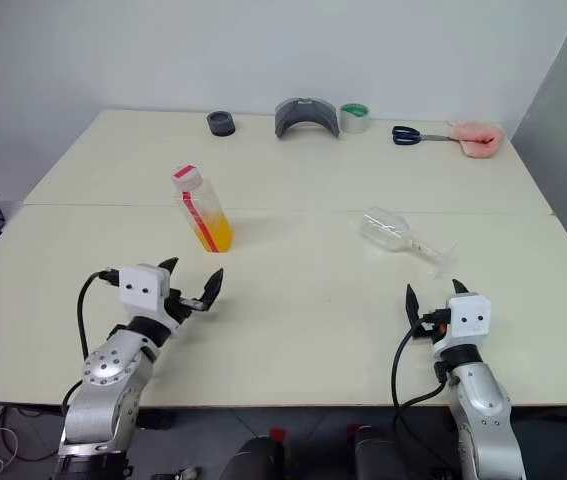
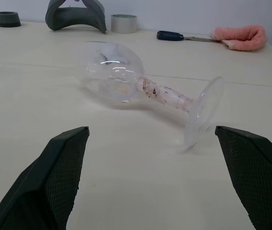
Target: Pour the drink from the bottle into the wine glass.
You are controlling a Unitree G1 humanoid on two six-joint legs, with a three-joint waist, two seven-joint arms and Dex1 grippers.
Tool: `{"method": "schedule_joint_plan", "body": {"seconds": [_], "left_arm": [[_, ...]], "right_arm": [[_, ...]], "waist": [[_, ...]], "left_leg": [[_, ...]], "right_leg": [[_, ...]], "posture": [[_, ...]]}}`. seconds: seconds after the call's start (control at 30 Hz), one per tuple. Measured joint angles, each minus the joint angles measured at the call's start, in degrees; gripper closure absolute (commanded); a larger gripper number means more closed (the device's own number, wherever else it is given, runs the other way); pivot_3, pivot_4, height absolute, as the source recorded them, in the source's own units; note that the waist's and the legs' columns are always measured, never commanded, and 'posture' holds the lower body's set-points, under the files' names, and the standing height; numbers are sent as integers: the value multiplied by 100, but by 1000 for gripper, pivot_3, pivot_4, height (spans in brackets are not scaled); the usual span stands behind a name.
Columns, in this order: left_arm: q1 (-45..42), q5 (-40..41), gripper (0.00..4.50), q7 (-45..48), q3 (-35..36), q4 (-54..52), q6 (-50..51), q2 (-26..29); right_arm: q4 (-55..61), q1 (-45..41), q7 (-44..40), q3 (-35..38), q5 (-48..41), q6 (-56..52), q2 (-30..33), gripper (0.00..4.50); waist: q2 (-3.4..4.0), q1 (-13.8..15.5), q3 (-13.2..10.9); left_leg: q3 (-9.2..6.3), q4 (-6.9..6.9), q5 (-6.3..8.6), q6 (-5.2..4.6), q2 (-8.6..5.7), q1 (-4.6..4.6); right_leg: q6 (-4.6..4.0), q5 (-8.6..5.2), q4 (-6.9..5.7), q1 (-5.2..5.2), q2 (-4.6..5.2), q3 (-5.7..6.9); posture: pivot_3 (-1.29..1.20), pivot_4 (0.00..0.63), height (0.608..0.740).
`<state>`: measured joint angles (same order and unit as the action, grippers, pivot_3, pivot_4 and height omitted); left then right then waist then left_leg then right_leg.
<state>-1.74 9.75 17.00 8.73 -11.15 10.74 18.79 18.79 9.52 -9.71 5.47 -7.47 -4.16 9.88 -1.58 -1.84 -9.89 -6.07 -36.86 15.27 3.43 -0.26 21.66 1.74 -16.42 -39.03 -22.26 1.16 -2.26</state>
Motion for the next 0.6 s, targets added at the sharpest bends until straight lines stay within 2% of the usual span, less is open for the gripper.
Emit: {"method": "schedule_joint_plan", "body": {"seconds": [0.6], "left_arm": [[39, -89, 20, -34, -107, -27, 12, -49]], "right_arm": [[0, 0, -24, -2, -1, -14, 5, 0]], "waist": [[0, 0, 0]], "left_leg": [[0, 0, 0, 0, 0, 0]], "right_leg": [[0, 0, 0, 0, 0, 0]], "posture": [[0, 150, 740]]}}
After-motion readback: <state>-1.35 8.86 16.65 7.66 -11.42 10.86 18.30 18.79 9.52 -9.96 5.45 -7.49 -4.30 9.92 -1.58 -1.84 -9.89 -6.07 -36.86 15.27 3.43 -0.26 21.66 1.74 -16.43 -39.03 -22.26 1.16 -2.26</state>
